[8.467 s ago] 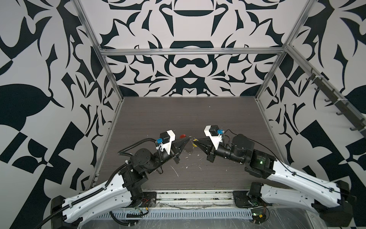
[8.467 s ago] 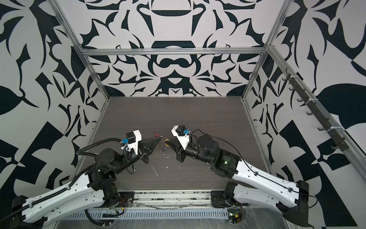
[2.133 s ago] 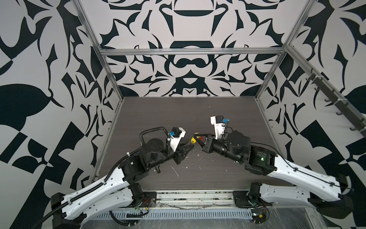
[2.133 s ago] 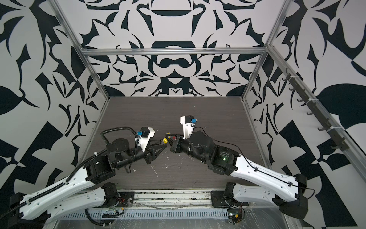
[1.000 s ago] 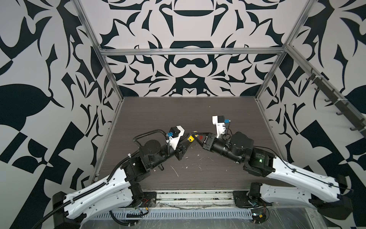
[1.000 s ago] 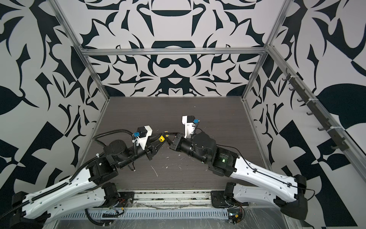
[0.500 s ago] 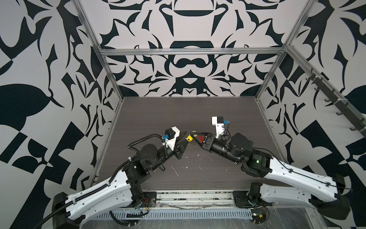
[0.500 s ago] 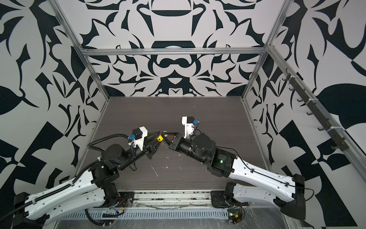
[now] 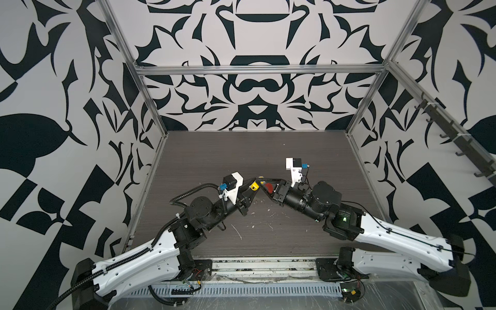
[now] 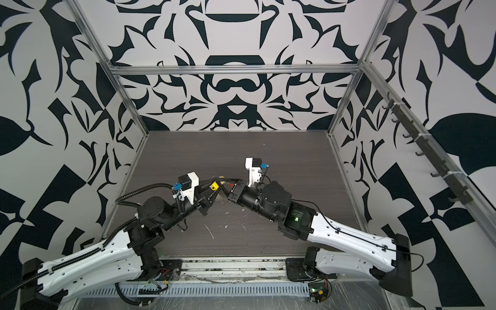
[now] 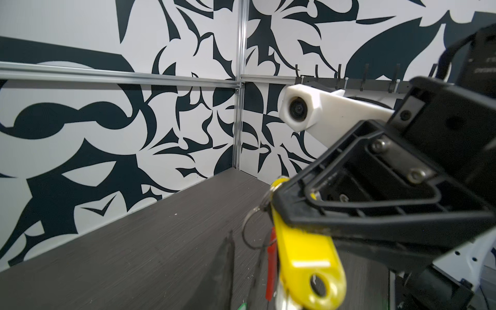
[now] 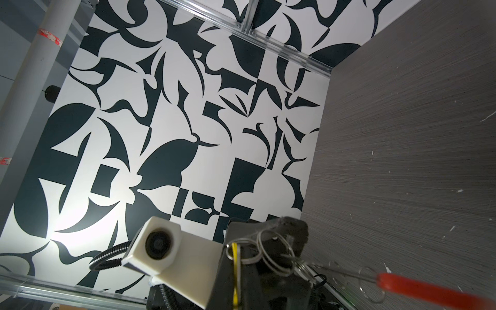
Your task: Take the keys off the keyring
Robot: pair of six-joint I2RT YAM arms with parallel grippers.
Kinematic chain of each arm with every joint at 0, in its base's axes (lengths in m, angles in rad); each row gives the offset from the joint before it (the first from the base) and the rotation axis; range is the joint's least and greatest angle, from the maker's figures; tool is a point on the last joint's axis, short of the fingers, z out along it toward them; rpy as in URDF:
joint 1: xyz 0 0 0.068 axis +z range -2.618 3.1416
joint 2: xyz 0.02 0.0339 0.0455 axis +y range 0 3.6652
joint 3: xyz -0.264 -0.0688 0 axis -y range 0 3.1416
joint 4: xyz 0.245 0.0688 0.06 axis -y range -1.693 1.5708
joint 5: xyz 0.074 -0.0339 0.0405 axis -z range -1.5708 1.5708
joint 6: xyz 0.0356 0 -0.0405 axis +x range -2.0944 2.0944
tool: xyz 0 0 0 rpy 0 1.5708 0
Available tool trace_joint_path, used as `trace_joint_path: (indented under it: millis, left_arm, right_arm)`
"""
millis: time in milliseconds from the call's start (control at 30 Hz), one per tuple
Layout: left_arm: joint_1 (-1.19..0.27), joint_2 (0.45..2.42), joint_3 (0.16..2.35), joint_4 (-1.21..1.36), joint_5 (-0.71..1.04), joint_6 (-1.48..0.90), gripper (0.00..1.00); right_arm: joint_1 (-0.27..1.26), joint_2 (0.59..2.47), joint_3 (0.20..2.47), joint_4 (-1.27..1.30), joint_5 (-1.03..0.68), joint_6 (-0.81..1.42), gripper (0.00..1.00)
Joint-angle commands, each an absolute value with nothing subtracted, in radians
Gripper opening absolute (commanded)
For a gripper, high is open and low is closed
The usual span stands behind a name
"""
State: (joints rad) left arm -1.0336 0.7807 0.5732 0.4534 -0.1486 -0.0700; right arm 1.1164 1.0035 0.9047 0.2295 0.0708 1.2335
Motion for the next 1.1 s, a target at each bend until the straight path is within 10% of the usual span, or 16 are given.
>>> trace_joint_path:
  millis: [0,767,1067]
  left_arm:
    - [-1.034,0.782,0.574,0.514,-0.117,-0.069,0.26]
    - [-1.033,0.777,0.581,0.489,-0.128,-0.069,0.01]
    - [-1.033,0.789,0.594,0.448,-0.168,-0.058,0.27]
  right_arm:
    - [1.121,0.998,0.902,0.294,0.066,1.239,0.0]
    - [1.121,0.994,0.895,0.318,0.084,1.244,0.0]
    - [1.12,0.999,0.902,0.326,0.074,1.24,0.0]
